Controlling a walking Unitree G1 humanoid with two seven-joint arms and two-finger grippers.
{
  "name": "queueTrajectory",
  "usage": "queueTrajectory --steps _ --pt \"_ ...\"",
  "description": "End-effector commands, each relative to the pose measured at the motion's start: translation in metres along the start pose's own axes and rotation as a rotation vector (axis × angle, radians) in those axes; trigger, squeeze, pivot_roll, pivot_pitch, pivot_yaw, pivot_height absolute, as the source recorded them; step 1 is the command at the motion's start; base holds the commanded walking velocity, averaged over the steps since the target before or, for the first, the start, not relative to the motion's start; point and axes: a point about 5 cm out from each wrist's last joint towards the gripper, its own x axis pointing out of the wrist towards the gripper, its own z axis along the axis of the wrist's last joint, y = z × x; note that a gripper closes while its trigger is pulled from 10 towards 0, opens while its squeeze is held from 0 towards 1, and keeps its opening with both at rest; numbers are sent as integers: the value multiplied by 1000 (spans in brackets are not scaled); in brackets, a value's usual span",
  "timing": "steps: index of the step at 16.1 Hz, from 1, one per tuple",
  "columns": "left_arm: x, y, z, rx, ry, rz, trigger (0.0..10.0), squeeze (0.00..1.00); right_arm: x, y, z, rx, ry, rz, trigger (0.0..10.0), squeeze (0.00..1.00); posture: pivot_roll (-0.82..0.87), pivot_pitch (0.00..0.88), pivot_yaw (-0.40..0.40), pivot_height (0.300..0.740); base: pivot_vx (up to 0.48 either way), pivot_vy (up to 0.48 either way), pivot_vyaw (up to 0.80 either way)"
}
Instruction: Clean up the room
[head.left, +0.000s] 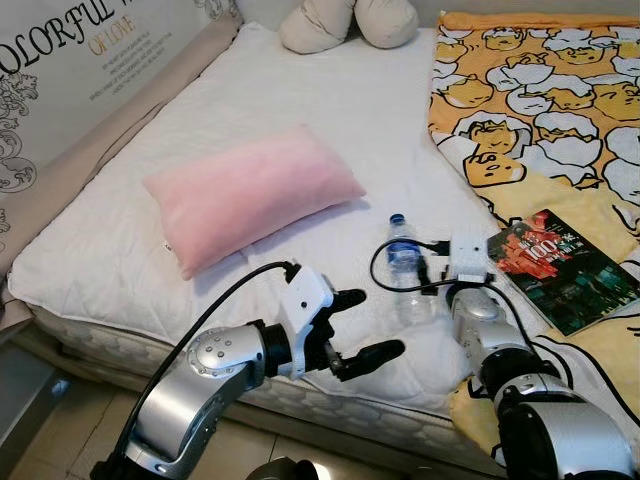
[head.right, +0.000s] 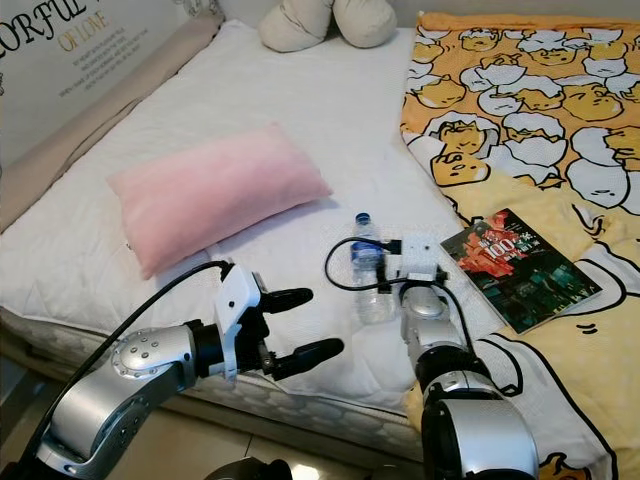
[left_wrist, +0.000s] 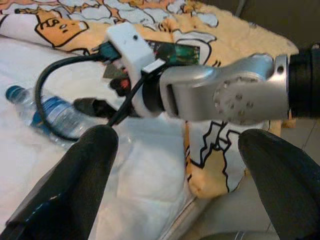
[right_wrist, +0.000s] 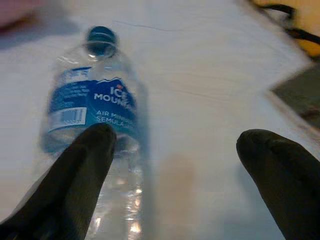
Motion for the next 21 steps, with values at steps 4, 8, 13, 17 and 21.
queueTrajectory --steps 4,8,13,17,21 --pt "-2 -2 0 -18 -15 33 10000 0 1 30 7 -62 -15 115 10000 0 -34 56 111 740 0 0 0" --pt "-5 -2 0 -26 -18 52 10000 0 0 38 1 -45 22 147 10000 0 -20 64 112 740 0 0 0" --pt "-7 -1 1 -24 -13 60 10000 0 -5 56 -25 12 177 189 10000 0 -10 74 120 740 0 0 0" --pt "-6 0 2 -18 -14 64 10000 0 -4 56 -19 3 168 188 0 0 -12 73 116 740 0 0 0" --pt "-4 2 1 -19 -15 76 10000 0 -3 52 -19 19 170 169 0 0 -17 71 114 740 0 0 0"
